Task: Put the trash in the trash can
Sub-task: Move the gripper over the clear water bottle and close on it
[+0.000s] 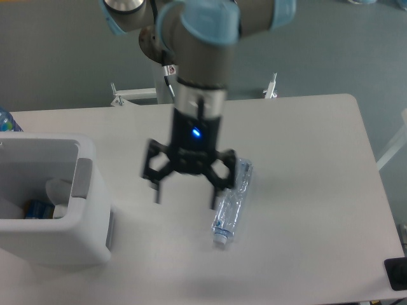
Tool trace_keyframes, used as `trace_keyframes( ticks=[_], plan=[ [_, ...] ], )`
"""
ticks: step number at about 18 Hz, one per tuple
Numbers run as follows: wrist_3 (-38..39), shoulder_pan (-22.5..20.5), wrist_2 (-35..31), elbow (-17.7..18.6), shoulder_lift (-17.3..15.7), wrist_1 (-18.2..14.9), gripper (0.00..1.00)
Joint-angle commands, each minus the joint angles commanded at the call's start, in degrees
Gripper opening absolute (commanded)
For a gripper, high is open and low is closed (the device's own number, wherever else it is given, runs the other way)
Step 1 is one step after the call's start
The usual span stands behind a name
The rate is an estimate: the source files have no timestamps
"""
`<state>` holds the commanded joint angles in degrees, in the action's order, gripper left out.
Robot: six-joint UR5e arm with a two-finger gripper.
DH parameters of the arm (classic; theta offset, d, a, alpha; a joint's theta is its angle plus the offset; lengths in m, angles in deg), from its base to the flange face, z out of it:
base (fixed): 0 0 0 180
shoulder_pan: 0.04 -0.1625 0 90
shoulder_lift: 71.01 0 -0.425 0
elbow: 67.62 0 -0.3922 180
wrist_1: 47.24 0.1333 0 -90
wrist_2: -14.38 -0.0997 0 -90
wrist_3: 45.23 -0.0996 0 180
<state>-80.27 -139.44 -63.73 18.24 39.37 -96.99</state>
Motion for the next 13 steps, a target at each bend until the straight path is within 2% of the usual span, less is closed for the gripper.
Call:
trace_keyframes(
  ticks=[2, 6, 8, 11, 13],
  plan=[
    [-0.7, -1.6, -0.7, -0.3, 3.0, 0.0, 1.0],
    [3.5, -2.6, 0.9, 0.1, 8.7, 0.1, 1.0],
    [4.5, -2.7, 0.9, -0.1, 9.3, 0.1, 1.0],
    [4.5, -2.6, 0.8, -0.5, 12.4, 0.3, 1.0],
    [4.5, -2.5, 0.7, 0.1, 13.5, 2.1, 1.0]
  ],
)
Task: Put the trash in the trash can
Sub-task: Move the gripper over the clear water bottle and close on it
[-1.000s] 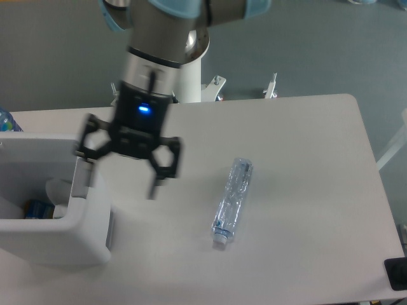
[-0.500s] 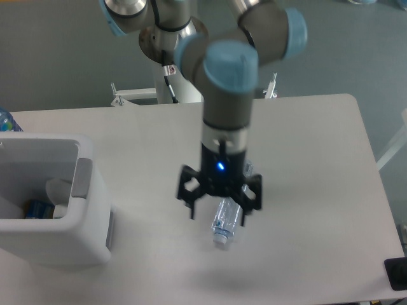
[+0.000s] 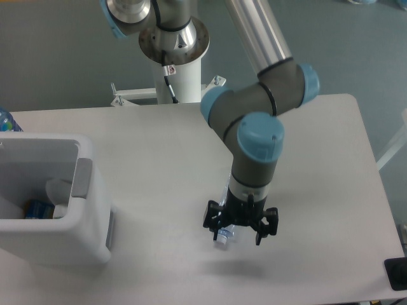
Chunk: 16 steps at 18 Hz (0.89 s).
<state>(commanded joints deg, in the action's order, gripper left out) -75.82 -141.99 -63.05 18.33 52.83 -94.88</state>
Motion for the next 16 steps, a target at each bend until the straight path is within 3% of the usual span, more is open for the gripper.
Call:
trace_keyframes(
  ticks=[4, 9, 14, 15, 16],
  plan=[
    [-0.4, 0.8, -1.6, 1.8, 0.4, 0.6, 1.0],
    [-0.3, 3.4, -6.6, 1.8, 2.5, 0.8, 1.0],
    [-0.4, 4.1, -7.0, 2.2, 3.3, 1.5, 1.0],
    [-0.3, 4.1, -7.6, 2.2, 3.3, 1.7, 0.95],
    [-0.3, 4.2, -8.4, 2.3, 3.3, 1.7, 0.83]
  ],
)
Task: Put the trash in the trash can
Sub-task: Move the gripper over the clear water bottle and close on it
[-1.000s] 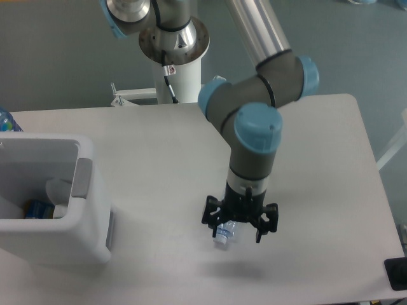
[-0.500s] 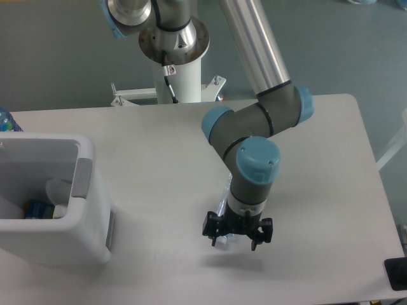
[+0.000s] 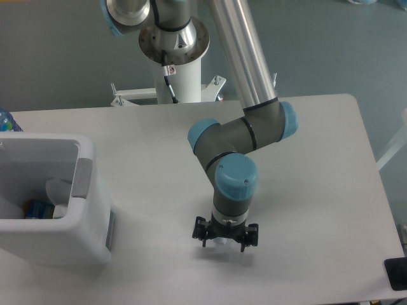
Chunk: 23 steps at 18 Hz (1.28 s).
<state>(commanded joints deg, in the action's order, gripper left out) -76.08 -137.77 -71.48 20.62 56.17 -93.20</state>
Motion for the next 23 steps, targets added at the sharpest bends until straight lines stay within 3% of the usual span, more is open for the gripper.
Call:
trace_keyframes(
  ticks=[2, 14, 18, 23],
  plan=[
    [0.0, 0.2, -0.4, 0.1, 0.1, 0.1, 0.66],
    [-1.8, 0.2, -0.5, 1.5, -0.7, 0.1, 0.66],
    [-1.9, 0.2, -0.5, 1.3, -0.7, 0.1, 0.43],
    [-2.0, 0.2, -0.5, 1.1, -0.7, 0.1, 0.28]
  ],
)
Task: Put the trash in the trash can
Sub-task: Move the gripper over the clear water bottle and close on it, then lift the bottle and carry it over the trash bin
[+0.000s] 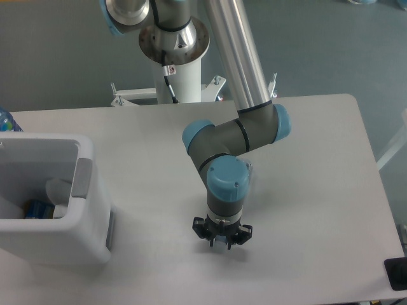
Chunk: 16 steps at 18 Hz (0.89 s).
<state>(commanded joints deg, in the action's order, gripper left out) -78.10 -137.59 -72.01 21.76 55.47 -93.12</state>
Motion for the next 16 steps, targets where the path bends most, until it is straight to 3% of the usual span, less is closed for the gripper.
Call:
trace_keyframes(
  ticks=[6, 10, 12, 14, 16],
  plan=[
    [-0.1, 0.0, 0.2, -0.9, -1.4, -0.5, 0.21],
    [2.8, -3.1, 3.9, -3.2, -7.9, -0.6, 0.2],
    [12.5, -5.9, 13.0, -7.4, -11.1, -0.6, 0.2],
    [24.0, -8.9, 22.2, -13.5, -12.2, -0.5, 0.2],
    [31.4, -9.6, 23.6, -19.0, -12.7, -0.5, 0.2]
  ],
)
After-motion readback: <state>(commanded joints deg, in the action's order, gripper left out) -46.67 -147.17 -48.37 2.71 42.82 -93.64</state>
